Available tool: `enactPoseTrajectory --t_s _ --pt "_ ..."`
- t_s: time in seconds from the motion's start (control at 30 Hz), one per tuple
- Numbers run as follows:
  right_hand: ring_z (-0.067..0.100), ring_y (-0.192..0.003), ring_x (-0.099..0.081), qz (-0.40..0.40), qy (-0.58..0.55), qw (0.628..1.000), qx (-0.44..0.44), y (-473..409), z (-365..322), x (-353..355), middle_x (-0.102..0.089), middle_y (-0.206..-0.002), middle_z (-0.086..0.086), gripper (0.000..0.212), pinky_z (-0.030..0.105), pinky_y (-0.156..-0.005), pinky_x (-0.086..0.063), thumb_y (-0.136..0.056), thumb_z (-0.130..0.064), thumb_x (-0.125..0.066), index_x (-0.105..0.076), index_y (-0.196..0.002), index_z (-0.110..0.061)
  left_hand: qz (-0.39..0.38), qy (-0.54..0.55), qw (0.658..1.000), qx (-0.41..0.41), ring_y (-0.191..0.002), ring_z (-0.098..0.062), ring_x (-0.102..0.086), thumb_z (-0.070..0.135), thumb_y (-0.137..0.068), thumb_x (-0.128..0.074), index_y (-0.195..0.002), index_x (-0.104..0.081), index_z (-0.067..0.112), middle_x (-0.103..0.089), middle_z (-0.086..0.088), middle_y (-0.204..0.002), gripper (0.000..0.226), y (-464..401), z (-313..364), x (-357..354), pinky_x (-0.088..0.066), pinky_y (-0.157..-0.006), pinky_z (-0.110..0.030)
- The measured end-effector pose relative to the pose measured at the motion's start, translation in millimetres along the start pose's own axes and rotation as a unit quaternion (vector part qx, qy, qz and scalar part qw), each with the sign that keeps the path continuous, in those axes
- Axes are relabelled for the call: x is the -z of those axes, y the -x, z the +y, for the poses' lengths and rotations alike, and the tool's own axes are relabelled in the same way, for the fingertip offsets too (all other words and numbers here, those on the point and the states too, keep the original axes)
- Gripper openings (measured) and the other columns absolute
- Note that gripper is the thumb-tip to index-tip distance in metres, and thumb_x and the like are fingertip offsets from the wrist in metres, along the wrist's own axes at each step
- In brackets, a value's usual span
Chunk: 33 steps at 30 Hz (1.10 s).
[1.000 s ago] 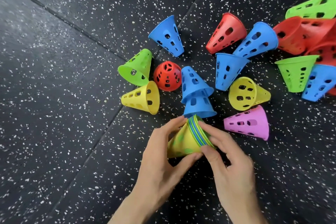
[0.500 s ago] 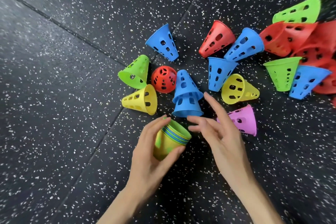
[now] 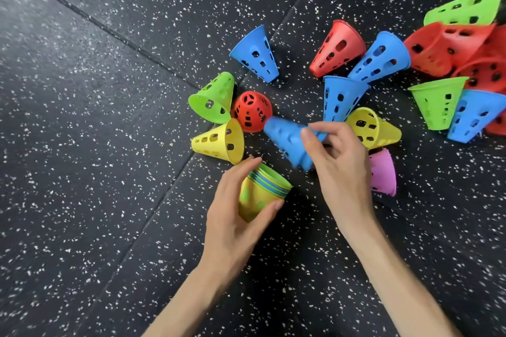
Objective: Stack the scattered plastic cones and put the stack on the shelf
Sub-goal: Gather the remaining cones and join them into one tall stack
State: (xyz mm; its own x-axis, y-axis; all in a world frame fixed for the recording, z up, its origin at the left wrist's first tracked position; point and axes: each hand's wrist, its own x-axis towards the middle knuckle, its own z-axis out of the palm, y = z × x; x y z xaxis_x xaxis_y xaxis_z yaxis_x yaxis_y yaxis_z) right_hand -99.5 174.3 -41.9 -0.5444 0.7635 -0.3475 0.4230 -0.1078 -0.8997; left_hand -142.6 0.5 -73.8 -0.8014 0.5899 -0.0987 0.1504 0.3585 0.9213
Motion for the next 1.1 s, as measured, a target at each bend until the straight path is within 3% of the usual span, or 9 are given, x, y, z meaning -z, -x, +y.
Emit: enactPoseTrajectory --t_s 0.13,0.27,0.33,0.43,0.53,0.7,0.9,1.0,1.1 --pt "0.022 -0.084 -0.070 0.035 -0.008 0.999 0.023 6 0 8 -0.073 -0.084 -0.005 0.014 0.036 -0.072 -0.056 -0.094 -0.013 -0.069 -0.065 -0.092 -0.026 0.008 0.004 1.000 -0.012 -0.138 -0.024 -0.052 0.023 -0.087 -0.081 -0.145 -0.049 0.029 -0.056 0.004 -0.145 0.067 1 -4 -5 -0.042 -0.115 -0.045" --pt "0.030 -0.067 -0.057 0.018 0.028 0.997 0.066 15 2 24 -0.068 -0.073 0.002 0.027 0.044 -0.067 -0.049 -0.097 -0.006 -0.062 -0.054 -0.112 -0.027 0.012 0.017 1.000 -0.018 -0.139 -0.026 -0.051 0.020 -0.087 -0.083 -0.147 -0.048 0.026 -0.055 0.002 -0.146 0.069 3 -5 -13 -0.042 -0.114 -0.050" --pt "0.037 -0.068 -0.049 -0.015 0.054 0.995 0.086 21 4 31 -0.063 -0.074 0.016 0.040 0.044 -0.074 -0.050 -0.100 -0.005 -0.056 -0.047 -0.123 -0.036 0.007 0.022 1.000 -0.008 -0.135 -0.025 -0.054 0.019 -0.085 -0.084 -0.149 -0.047 0.025 -0.054 0.004 -0.147 0.074 4 -5 -18 -0.045 -0.111 -0.051" --pt "0.032 -0.079 -0.047 -0.047 0.127 0.985 0.110 28 5 36 -0.059 -0.080 0.030 0.042 0.007 -0.080 -0.040 -0.100 0.001 -0.051 -0.045 -0.131 -0.027 0.013 0.030 0.999 0.019 -0.122 -0.020 -0.059 0.024 -0.082 -0.086 -0.150 -0.041 0.032 -0.054 0.010 -0.147 0.082 2 -2 -27 -0.050 -0.105 -0.037" --pt "0.020 -0.077 -0.049 -0.065 0.138 0.982 0.114 31 6 36 -0.062 -0.076 0.021 0.030 -0.001 -0.079 -0.033 -0.100 0.001 -0.052 -0.051 -0.125 -0.016 0.004 0.051 0.998 0.021 -0.116 -0.017 -0.060 0.029 -0.080 -0.086 -0.149 -0.042 0.032 -0.055 0.012 -0.143 0.082 1 6 -32 -0.051 -0.098 -0.027" --pt "0.012 -0.088 -0.066 -0.087 0.081 0.988 0.099 36 7 33 -0.072 -0.090 -0.009 0.020 0.026 -0.080 -0.050 -0.103 -0.006 -0.051 -0.055 -0.112 -0.024 -0.026 0.042 0.999 0.014 -0.121 -0.022 -0.060 0.035 -0.081 -0.086 -0.149 -0.045 0.029 -0.060 0.005 -0.139 0.078 -1 11 -33 -0.052 -0.100 -0.051" --pt "0.006 -0.093 -0.068 -0.114 0.042 0.988 0.093 48 2 30 -0.073 -0.097 -0.017 0.013 0.019 -0.079 -0.051 -0.102 -0.020 -0.053 -0.059 -0.113 -0.024 -0.024 0.014 0.998 -0.052 -0.133 -0.022 -0.054 0.023 -0.084 -0.085 -0.146 -0.048 0.017 -0.055 0.004 -0.144 0.073 -6 14 -25 -0.047 -0.108 -0.043" --pt "0.009 -0.100 -0.070 -0.148 0.037 0.986 0.071 57 0 24 -0.074 -0.101 -0.016 0.031 0.025 -0.086 -0.052 -0.092 -0.021 -0.071 -0.055 -0.116 -0.032 -0.022 -0.008 0.996 -0.082 -0.128 -0.020 -0.058 0.016 -0.085 -0.083 -0.145 -0.049 0.018 -0.055 0.005 -0.143 0.069 -8 10 -20 -0.050 -0.104 -0.042" --pt "0.007 -0.095 -0.070 -0.130 0.053 0.987 0.076 62 1 21 -0.075 -0.098 -0.017 0.045 0.019 -0.083 -0.051 -0.087 -0.011 -0.076 -0.054 -0.118 -0.034 -0.030 -0.007 0.993 -0.113 -0.125 -0.023 -0.060 0.022 -0.084 -0.085 -0.145 -0.047 0.018 -0.054 0.001 -0.143 0.072 -11 7 -12 -0.053 -0.100 -0.044"
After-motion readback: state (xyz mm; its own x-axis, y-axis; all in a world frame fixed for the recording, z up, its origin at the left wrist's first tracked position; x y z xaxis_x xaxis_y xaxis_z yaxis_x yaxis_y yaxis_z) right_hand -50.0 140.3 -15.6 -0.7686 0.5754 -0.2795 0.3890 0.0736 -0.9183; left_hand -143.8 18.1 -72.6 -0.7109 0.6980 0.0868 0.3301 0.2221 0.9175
